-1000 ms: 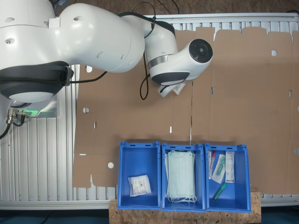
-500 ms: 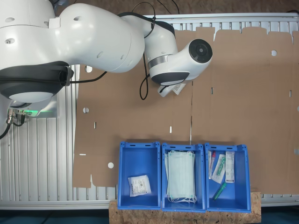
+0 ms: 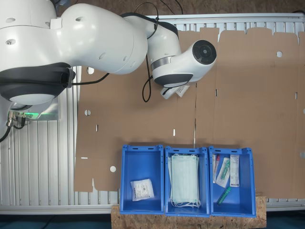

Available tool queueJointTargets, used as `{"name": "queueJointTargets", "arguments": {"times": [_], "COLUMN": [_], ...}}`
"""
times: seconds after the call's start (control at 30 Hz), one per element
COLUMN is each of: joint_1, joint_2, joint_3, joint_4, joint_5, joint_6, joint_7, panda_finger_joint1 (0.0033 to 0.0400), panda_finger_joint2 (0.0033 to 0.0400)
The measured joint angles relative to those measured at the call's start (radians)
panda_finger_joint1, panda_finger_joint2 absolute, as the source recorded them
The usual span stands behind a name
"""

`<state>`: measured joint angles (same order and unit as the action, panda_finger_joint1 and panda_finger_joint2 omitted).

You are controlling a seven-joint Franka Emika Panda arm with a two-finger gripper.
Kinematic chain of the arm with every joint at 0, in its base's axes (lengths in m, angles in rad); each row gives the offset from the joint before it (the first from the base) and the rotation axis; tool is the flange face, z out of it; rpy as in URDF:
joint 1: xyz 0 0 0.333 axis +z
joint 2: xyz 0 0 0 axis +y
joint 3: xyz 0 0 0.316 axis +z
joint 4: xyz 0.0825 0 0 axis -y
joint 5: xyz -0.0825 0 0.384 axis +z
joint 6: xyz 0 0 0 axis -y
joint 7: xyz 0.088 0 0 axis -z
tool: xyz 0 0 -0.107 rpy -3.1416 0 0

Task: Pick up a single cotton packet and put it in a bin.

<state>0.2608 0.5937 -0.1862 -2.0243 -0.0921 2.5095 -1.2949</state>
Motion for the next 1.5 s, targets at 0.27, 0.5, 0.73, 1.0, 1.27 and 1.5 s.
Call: {"name": "queueJointTargets", "arguments": {"times": [0.27,0.5,0.73,1.0,1.27,1.5], "joint_1": [0.000,0.000,0.000,0.000,0.000,0.000], "joint_2": [0.001,0.002,0.002,0.002,0.002,0.002], "joint_3": [0.000,0.001,0.002,0.002,0.002,0.002], "joint_4": [0.000,0.000,0.000,0.000,0.000,0.000], "joint_5": [0.000,0.000,0.000,0.000,0.000,0.000], "joint_6": [0.000,0.000,0.000,0.000,0.000,0.000], "joint_7": [0.000,0.000,0.000,0.000,0.000,0.000], "panda_finger_joint1": [0.0400,0.0400,0.0400,0.0400,0.0262,0.0164], "panda_finger_joint2": [0.0400,0.0400,0.0400,0.0400,0.0262,0.0164]}}
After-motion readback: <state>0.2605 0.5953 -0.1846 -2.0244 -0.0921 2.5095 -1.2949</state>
